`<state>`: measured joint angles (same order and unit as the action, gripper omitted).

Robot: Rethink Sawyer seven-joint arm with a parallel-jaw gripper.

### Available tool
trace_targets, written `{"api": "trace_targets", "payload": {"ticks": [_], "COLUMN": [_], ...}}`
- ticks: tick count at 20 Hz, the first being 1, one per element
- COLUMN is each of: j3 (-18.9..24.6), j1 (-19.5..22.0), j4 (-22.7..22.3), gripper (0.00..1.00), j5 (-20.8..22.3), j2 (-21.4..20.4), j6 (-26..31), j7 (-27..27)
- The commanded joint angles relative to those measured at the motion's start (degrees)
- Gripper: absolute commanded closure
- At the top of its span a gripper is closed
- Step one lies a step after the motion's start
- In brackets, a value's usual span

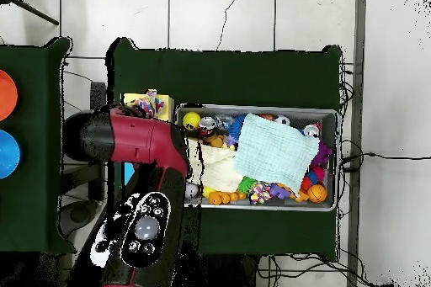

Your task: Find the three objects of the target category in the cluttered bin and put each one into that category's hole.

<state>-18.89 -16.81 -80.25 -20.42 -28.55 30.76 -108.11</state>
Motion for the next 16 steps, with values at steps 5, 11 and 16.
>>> {"api": "trace_targets", "payload": {"ticks": [5,11,16], "j3": [3.5,3.3,3.2], "j1": [2.2,1.9,2.5], "j4": [-0.1,2.7,5.2], "gripper": [1.00,1.00,1.00], "j5": [1.3,1.0,0.6], "j2": [4.6,8.8,11.8], "j6": [-1.8,-3.7,-3.0], "j7": [-8.8,-9.8,-10.0]}}
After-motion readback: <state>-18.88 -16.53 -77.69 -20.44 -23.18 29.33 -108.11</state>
